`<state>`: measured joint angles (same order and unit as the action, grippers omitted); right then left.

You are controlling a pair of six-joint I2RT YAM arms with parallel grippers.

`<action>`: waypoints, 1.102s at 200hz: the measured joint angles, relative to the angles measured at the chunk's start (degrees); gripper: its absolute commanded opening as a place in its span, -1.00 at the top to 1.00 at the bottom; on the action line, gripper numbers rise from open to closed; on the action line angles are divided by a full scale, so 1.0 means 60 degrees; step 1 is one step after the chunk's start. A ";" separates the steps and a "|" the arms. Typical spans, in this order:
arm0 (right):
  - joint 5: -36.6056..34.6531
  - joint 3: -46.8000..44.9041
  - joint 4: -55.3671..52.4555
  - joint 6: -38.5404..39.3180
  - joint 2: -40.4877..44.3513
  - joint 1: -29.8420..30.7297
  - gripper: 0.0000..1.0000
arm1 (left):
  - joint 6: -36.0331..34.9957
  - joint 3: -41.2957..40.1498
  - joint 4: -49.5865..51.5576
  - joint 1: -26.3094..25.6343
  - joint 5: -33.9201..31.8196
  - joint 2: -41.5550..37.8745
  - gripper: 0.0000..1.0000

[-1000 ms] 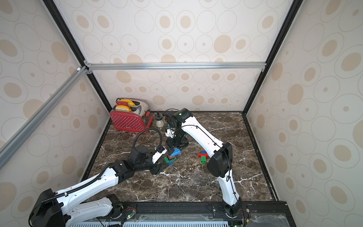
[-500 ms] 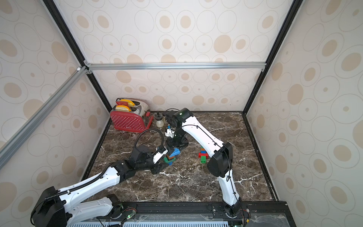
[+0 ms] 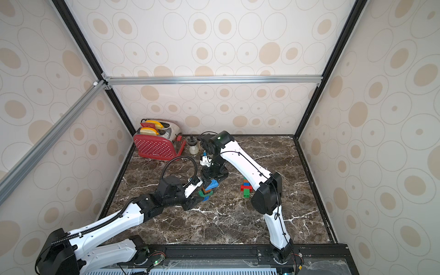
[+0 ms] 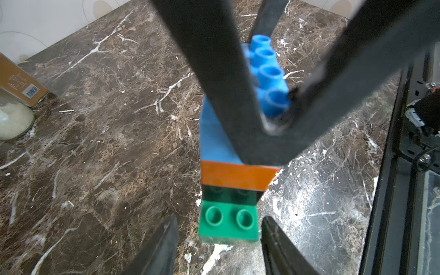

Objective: Assemble the letter f with lego
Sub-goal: Pick up the lego brick from the center of the board.

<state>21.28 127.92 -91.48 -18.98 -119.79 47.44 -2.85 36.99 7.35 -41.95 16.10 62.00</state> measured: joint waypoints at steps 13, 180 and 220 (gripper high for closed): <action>0.0018 0.0000 0.0000 0.0000 0.0000 0.0000 -0.04 | 0.0000 0.0000 0.0000 -0.0004 0.0015 0.0000 -0.13; 0.0157 -0.0066 0.0025 0.0000 0.0015 0.0000 -0.04 | -0.0029 0.0000 0.0000 -0.0036 0.0157 0.0018 0.24; 0.0160 -0.0066 0.0029 0.0004 0.0015 0.0000 -0.04 | -0.0040 0.0000 0.0000 -0.0040 0.0146 0.0025 0.28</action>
<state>22.24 127.52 -91.31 -18.96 -119.70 47.44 -3.09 36.99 7.35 -42.19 16.97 62.15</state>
